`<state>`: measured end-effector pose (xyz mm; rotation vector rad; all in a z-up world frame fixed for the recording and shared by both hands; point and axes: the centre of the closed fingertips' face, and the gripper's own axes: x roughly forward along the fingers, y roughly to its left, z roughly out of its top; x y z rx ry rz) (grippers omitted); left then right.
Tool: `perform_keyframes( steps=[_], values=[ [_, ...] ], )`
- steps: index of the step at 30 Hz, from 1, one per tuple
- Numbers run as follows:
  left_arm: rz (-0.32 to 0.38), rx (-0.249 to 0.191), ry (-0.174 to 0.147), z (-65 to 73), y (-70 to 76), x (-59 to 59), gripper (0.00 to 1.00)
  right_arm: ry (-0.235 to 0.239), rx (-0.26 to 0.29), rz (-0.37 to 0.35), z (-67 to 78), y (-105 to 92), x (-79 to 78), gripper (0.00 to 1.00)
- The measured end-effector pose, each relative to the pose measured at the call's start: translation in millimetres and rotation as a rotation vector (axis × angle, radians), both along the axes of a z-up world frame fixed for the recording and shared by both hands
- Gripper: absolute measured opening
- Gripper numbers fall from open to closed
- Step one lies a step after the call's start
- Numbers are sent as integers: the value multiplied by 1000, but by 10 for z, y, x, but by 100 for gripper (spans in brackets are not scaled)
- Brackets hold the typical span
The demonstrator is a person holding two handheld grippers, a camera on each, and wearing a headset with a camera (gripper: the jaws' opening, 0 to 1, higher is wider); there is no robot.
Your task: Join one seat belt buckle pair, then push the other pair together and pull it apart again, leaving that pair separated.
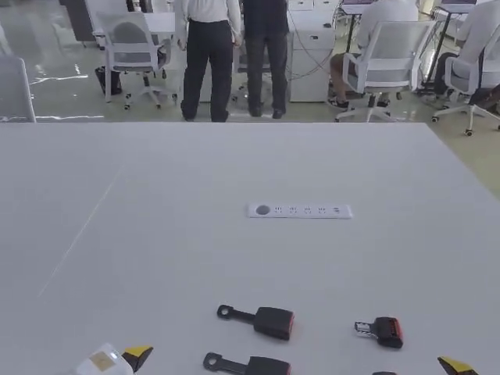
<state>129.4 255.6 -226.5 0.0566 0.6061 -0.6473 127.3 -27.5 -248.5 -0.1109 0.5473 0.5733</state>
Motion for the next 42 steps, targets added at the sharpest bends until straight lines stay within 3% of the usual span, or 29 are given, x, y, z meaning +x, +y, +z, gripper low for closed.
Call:
perform_keyframes(
  steps=[14, 33, 42],
  values=[
    [-60, 14, 5, -155, -163, 212, 95, 41, -8, 25, -166, -53, 134, 95],
    [-170, 59, 58, -459, -366, 435, 93, 121, -31, 93, -470, -23, 361, 92],
    [-241, 71, 79, -613, -518, 482, 91, 147, -52, 140, -618, -20, 441, 90]
  ],
)
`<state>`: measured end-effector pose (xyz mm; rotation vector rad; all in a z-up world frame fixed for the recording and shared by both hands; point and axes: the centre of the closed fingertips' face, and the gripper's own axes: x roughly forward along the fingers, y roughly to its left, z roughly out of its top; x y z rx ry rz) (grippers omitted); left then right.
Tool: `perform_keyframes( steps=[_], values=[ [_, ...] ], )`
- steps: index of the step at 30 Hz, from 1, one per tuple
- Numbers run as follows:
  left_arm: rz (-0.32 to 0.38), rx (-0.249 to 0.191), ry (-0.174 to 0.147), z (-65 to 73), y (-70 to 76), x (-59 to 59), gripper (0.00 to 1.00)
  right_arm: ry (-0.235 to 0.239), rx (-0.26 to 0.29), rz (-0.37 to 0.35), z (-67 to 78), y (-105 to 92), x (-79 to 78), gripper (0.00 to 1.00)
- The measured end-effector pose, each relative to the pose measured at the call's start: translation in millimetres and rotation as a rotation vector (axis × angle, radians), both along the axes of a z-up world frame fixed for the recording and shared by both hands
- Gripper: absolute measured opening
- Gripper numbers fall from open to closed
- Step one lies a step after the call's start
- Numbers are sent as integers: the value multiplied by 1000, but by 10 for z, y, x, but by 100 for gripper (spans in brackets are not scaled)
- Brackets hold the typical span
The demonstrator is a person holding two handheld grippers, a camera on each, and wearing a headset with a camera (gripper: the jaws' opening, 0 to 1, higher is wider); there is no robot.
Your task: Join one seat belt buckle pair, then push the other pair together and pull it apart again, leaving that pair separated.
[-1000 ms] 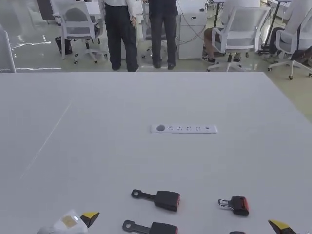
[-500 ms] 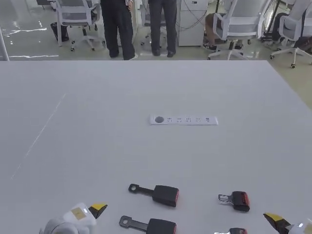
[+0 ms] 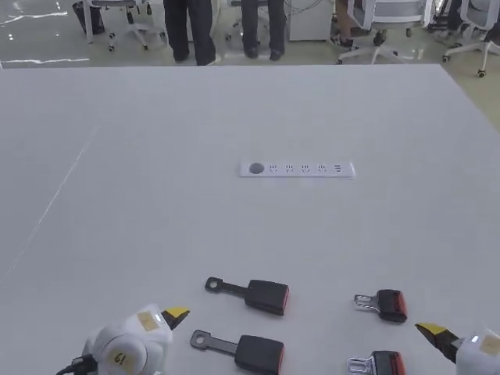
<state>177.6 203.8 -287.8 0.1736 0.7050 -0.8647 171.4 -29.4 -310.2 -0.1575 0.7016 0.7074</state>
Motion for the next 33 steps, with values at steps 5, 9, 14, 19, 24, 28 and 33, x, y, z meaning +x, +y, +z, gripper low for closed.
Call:
perform_keyframes(
  steps=[5, 9, 14, 19, 24, 28, 33],
  values=[
    [-50, -2, 9, -74, -89, 11, 90, 23, -7, 31, -90, -24, 32, 90],
    [-102, -1, 24, -160, -160, 10, 89, 34, -36, 90, -163, -18, 25, 89],
    [-164, 6, 32, -248, -246, 31, 83, 65, -63, 135, -250, -57, 43, 86],
    [-217, 18, 49, -359, -300, 64, 81, 86, -84, 204, -323, -65, 21, 82],
    [-322, 80, 37, -482, -349, 48, 77, 115, -95, 258, -388, -71, -6, 79],
    [-409, 126, 27, -571, -396, 34, 73, 137, -118, 331, -460, -79, -57, 75],
    [-506, 179, 9, -667, -438, 46, 64, 152, -147, 416, -521, -99, -89, 68]
  ],
)
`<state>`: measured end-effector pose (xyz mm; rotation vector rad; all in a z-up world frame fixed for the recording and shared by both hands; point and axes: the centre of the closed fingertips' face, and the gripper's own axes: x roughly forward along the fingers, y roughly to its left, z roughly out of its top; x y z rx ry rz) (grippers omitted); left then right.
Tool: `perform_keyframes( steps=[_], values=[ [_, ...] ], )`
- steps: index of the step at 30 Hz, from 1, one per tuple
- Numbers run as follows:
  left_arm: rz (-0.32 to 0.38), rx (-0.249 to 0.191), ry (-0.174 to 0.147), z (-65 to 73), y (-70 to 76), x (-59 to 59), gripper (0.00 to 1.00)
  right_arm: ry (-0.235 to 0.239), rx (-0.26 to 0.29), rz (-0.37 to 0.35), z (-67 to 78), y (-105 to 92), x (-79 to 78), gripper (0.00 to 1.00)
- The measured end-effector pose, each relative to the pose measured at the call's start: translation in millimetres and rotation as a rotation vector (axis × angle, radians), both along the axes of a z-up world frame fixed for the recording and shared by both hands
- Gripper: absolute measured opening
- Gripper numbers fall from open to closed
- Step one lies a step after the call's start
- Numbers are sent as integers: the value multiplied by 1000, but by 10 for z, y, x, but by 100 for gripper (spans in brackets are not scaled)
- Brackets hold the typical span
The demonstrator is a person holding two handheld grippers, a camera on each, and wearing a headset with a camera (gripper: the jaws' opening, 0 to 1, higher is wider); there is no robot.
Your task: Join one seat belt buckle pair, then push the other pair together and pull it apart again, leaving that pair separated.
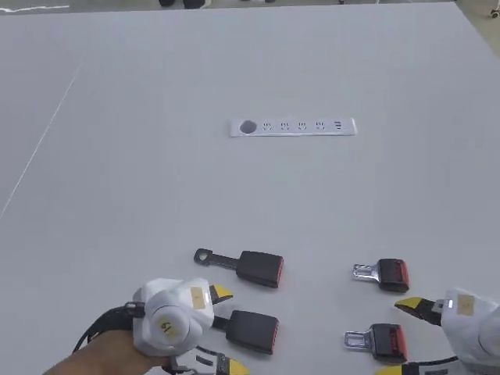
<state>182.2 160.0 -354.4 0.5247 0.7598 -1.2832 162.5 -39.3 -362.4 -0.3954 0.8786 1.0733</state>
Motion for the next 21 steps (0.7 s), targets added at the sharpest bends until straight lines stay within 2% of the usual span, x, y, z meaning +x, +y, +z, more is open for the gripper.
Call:
perform_keyframes(
  steps=[3, 5, 7, 8, 12, 13, 17, 21],
  values=[
    [-62, 39, -19, -61, 3, 15, 59, 9, -24, 68, -25, 1, -13, 66],
    [-89, 49, -15, -101, -9, 24, 58, 19, -31, 116, -38, 9, -36, 66],
    [-124, 70, -20, -132, -10, 33, 56, 21, -68, 163, -87, -33, -50, 65],
    [-137, 79, -23, -147, -10, 36, 54, -5, -57, 178, -72, -13, -19, 63],
    [-185, 103, -29, -208, -25, 28, 47, 9, -72, 190, -69, -53, 0, 57],
    [-200, 114, -43, -207, -14, 32, 46, 5, -81, 205, -78, -66, -2, 56],
    [-210, 103, -41, -178, -26, 16, 38, -11, -117, 277, -89, -98, -59, 49],
    [-177, 100, -34, -166, -24, 30, 36, -23, -130, 278, -92, -113, -62, 38]
  ],
)
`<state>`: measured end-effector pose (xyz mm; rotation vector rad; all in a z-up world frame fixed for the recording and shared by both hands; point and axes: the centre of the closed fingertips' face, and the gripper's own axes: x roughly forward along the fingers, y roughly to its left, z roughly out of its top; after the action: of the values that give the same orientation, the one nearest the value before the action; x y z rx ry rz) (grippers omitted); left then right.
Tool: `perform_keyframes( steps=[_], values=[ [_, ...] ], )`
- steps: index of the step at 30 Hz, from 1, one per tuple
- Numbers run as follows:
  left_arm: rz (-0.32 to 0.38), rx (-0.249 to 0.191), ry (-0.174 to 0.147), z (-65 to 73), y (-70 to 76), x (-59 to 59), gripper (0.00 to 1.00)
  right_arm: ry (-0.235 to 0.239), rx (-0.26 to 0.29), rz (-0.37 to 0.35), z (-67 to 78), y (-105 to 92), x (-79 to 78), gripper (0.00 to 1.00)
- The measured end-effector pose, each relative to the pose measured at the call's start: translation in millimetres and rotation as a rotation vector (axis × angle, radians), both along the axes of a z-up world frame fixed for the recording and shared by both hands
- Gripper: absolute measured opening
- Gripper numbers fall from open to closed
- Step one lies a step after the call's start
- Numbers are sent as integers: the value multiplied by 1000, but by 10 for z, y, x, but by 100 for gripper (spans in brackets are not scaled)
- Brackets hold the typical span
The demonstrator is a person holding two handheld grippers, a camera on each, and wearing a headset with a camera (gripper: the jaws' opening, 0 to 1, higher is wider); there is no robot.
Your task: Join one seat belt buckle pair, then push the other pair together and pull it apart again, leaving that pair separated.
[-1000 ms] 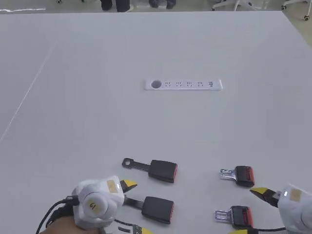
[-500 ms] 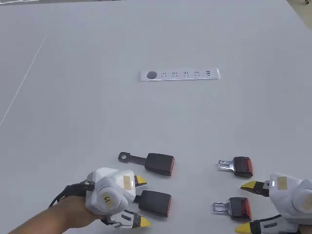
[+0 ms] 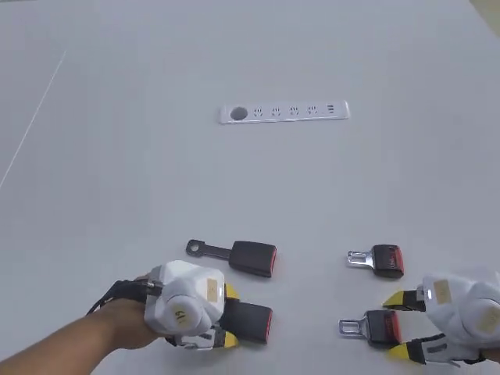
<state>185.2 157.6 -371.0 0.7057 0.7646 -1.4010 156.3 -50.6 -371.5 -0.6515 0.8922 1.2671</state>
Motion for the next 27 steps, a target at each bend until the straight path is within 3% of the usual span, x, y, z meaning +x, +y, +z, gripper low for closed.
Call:
perform_keyframes(
  steps=[3, 7, 11, 27],
  values=[
    [35, -1, -2, -2, -6, 6, 36, 4, -1, -17, 6, 2, 10, 37],
    [138, -43, -14, 2, -25, 25, 35, 29, -19, -51, 15, 14, 17, 36],
    [179, -46, -16, 2, -31, 34, 35, 22, -59, -22, -3, 17, 22, 35],
    [76, -11, -18, -32, -44, 20, 34, 22, -96, 10, -13, 278, 89, 35]
  ],
)
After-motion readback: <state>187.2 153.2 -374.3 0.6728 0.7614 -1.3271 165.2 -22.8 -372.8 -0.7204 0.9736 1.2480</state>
